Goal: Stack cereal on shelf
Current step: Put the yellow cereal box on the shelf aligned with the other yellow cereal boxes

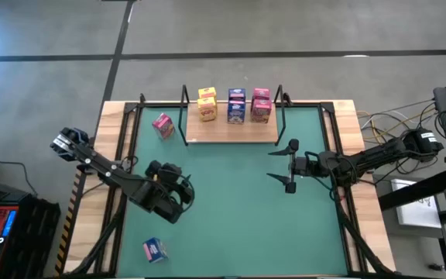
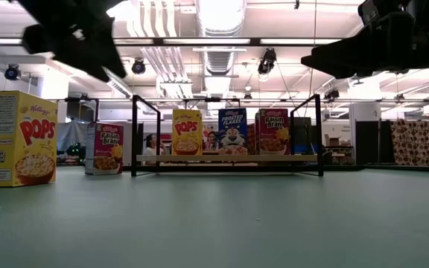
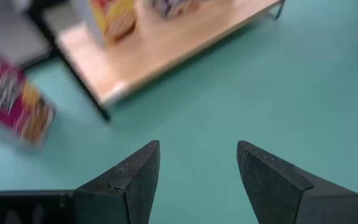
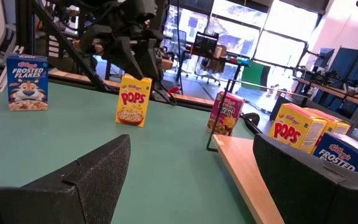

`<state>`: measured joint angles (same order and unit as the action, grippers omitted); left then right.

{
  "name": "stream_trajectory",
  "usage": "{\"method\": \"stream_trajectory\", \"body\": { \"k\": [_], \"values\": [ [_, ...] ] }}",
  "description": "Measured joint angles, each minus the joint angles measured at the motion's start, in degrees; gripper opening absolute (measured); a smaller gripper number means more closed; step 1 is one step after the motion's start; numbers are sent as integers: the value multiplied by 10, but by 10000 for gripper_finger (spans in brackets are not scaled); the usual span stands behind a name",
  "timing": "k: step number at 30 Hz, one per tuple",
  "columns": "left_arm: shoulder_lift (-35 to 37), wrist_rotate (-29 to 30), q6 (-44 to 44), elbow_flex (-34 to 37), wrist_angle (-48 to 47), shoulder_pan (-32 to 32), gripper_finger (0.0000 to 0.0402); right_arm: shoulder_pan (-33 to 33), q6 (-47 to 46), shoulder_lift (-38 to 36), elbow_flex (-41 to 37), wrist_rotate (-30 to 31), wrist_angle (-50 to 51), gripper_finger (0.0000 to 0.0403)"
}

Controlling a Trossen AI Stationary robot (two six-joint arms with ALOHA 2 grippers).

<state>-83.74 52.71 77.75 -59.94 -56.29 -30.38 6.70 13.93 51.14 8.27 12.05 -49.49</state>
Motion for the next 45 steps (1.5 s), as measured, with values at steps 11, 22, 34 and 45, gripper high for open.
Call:
{"method": "stream_trajectory", "body": {
  "k": [11,22,34,45],
  "values": [
    [13,-116,215,-85,-238,-28,237,0,0,0,0,0,0,327],
    [13,-301,327,-97,-318,-28,242,0,0,0,0,0,0,327],
    [12,-308,328,-46,-277,-20,249,0,0,0,0,0,0,327],
    [12,-306,330,5,-229,-12,263,0,0,0,0,0,0,327]
  ]
}}
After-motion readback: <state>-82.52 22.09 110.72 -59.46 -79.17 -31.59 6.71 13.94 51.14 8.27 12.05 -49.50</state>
